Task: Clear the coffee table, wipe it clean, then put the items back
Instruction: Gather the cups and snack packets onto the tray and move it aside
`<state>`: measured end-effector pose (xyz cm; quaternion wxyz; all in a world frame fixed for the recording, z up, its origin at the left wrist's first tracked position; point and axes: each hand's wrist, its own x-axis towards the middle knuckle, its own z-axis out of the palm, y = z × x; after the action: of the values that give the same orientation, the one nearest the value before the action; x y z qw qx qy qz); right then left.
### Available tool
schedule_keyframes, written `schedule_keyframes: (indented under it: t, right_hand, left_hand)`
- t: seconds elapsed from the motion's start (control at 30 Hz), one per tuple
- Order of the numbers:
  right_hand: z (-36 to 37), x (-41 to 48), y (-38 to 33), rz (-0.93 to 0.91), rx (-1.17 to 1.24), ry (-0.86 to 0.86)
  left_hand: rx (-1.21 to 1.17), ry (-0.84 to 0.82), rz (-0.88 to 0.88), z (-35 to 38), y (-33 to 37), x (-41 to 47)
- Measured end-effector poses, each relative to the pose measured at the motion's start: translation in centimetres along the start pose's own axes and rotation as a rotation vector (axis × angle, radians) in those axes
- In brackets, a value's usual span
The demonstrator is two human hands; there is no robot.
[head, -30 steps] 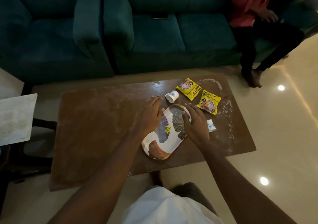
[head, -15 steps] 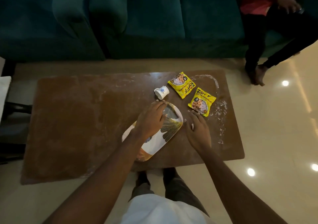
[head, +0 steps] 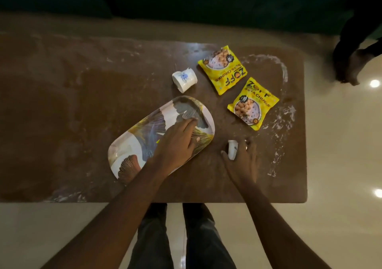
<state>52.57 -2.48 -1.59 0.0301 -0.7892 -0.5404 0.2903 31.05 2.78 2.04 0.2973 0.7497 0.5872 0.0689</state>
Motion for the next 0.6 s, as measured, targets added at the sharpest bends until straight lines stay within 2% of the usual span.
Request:
schedule_keyframes:
  t: [0.1,0.23,0.4,0.53,0.6]
  right_hand:
    - [1.2,1.3,1.2,-0.038,0.017,0.012]
    - [1.7,2.6,1.3,-0.087,0.133,0.137]
    - [0.7,3.0,-1.1,-0.105,0.361,0.248]
    - [-0.1,3.1,-3.6,-0.089,0.495,0.232]
    - [-0.3,3.3,-4.3,-0.063,0.521,0.196]
  left_hand:
    - [-0.002,0.028,-0.016,2.1,-0.5,1.0]
    - [-0.036,0.075,-0.042,3.8,-1.4,2.5]
    - [-0.04,0.241,-0.143,3.2,-2.4,4.5]
    - [-0.019,0.37,-0.227,1.4,-3.4,7.2]
    - [0.001,0.358,-0.272,0.7,-4.1,8.8]
